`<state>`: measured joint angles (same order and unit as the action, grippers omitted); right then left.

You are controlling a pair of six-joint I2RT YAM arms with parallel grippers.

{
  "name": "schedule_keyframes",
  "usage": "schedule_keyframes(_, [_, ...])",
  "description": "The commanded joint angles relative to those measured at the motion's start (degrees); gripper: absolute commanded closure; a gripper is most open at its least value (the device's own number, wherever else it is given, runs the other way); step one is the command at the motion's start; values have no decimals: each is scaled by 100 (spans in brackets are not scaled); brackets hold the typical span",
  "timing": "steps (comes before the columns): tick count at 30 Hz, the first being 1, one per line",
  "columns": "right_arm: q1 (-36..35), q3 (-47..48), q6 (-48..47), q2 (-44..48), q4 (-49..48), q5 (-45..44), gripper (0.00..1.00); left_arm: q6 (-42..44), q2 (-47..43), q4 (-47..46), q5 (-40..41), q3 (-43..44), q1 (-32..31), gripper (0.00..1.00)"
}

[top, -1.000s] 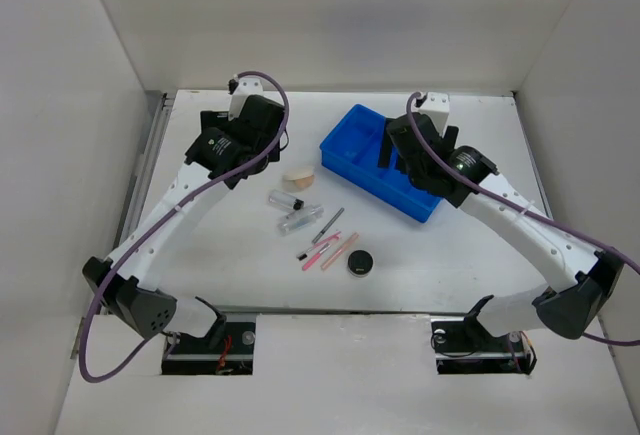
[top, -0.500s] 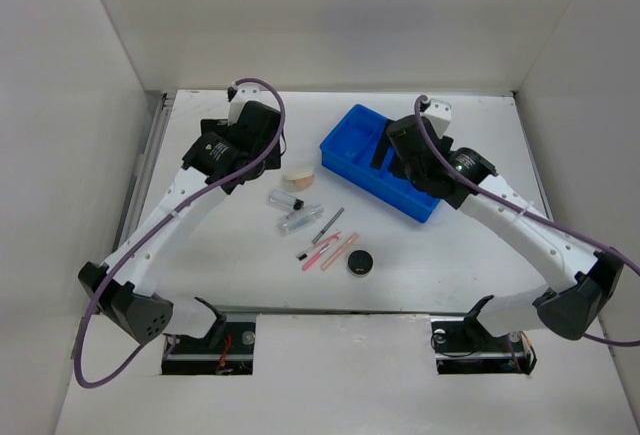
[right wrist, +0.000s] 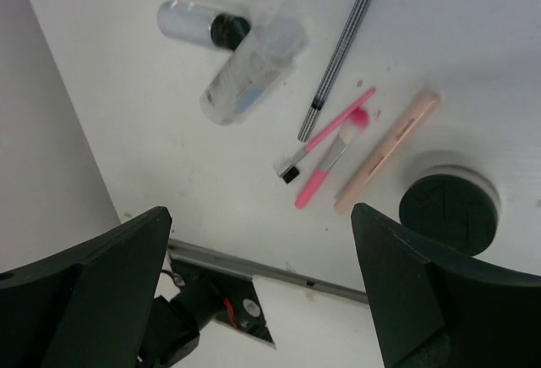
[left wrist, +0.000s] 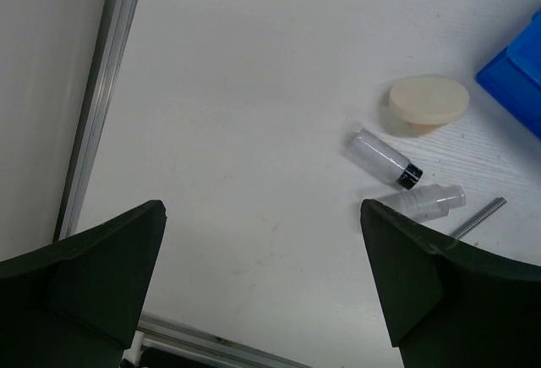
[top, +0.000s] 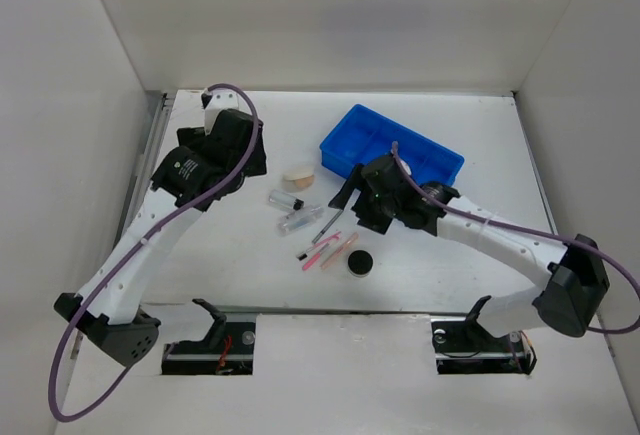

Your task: Organize the makeup

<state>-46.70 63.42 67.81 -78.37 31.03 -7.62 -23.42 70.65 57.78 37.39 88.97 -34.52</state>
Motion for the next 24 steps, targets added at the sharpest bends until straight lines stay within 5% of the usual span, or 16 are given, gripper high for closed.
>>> schedule_keyframes(1, [-225, 180, 392, -117, -387, 173, 6, -57, -254, 137, -65, -89, -2, 0])
schedule_keyframes(8, [-507, 971, -1118, -408, 1308, -1189, 6, -163, -306, 199, -345, -415, -2, 0])
schedule_keyframes(15, [-560, -162, -2149, -3, 985, -688, 1, -163, -175, 199, -653, -670, -2, 0])
schedule_keyframes(24, [-1130, -813, -2009, -397, 537, -530, 0, -224, -60, 146, -768, -837, -2, 0])
